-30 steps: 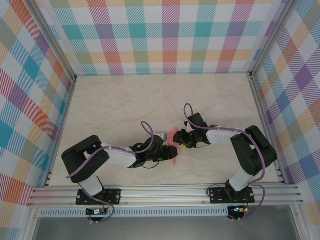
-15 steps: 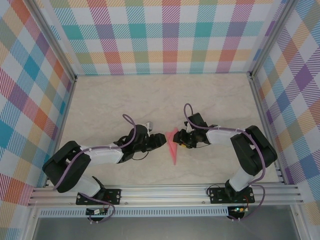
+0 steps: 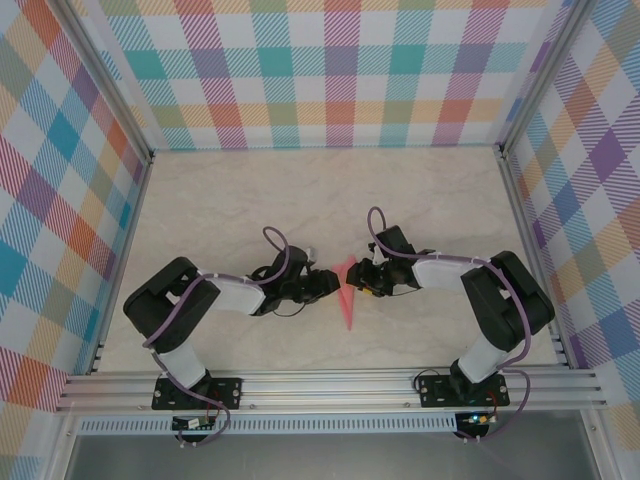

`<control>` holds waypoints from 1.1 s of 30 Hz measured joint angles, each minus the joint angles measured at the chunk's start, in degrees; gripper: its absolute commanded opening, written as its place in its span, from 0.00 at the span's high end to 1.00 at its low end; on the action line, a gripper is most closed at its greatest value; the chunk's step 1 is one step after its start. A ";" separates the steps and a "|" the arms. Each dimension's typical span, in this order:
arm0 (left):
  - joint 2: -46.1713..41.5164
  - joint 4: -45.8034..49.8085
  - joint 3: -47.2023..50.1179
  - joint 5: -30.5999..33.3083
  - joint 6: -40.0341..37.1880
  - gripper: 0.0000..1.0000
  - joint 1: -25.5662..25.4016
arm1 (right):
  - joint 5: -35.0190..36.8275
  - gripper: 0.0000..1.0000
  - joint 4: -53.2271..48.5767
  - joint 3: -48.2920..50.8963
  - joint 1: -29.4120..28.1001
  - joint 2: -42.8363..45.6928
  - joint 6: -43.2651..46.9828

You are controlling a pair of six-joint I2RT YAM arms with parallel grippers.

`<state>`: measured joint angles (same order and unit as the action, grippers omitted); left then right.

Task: Fold a paper plane with a square sheet of paper (fold left side to right side)
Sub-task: Fold the wing for the fifth time at the center of the table.

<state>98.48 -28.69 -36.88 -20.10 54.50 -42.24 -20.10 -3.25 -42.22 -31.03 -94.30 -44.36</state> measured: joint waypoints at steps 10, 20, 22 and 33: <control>1.88 -1.55 -1.62 -0.48 0.20 0.71 0.00 | 0.02 0.56 -0.42 -0.24 0.00 -0.07 0.02; 3.08 -1.55 -2.10 -0.46 0.24 0.79 0.00 | 0.02 0.56 -0.50 -0.31 0.00 -0.07 0.04; 3.15 -1.55 -2.23 -0.44 0.31 0.86 0.00 | 0.00 0.55 -0.50 -0.31 0.00 -0.07 0.04; 3.61 -0.07 -2.78 0.50 -1.05 1.00 0.13 | 0.20 0.52 -1.16 -0.28 -0.11 1.03 0.22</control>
<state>102.08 -28.75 -39.66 -19.59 53.45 -42.11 -19.90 -4.40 -42.50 -31.14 -93.27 -44.14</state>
